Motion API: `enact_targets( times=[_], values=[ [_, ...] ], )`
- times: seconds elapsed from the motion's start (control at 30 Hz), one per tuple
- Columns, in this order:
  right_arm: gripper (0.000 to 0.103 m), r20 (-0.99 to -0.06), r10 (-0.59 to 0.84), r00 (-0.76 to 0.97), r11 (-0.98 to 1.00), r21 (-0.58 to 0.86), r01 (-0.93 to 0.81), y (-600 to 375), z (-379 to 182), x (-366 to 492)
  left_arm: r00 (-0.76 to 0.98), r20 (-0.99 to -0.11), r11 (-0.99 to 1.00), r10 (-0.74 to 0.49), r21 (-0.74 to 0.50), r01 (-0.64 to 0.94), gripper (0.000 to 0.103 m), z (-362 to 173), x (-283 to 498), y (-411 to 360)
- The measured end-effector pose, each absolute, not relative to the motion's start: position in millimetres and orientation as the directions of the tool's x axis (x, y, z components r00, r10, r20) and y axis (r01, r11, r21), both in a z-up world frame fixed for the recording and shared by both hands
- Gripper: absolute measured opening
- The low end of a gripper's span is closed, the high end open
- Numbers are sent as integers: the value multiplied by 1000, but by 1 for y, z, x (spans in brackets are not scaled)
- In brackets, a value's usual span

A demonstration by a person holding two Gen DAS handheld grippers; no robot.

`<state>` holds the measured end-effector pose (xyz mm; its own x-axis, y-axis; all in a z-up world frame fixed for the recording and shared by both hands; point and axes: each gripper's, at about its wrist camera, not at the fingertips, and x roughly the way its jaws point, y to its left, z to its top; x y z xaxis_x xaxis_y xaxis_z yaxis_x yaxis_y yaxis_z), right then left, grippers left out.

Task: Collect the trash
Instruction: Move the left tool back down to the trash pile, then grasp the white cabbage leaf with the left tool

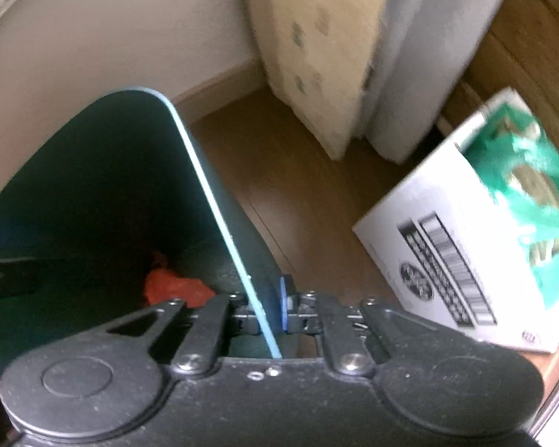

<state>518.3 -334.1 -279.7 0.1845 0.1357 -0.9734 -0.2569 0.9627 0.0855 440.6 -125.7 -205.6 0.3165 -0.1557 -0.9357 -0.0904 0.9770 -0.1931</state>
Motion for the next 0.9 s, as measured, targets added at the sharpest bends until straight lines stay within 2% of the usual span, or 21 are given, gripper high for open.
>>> enact_targets(
  times=[0.17,0.33,0.43,0.63,0.9],
  values=[
    [8,-973,155,170,975,122,-186,-347,-287,524,311,-949,972,-60,-127,-199,67,-208,408,-65],
    [9,-969,165,186,971,127,-202,-348,-285,523,184,-983,903,5,-75,-424,67,-256,382,16],
    [9,-967,169,189,971,131,-198,-347,-285,522,92,-995,836,-44,-87,-542,67,-304,372,52],
    [9,-969,171,180,971,134,-200,-347,-291,523,-32,-992,745,-122,-70,-664,67,-379,360,80],
    [10,-968,177,175,970,142,-200,-348,-295,523,-198,-975,768,-100,51,-639,67,-460,336,74]
  ],
)
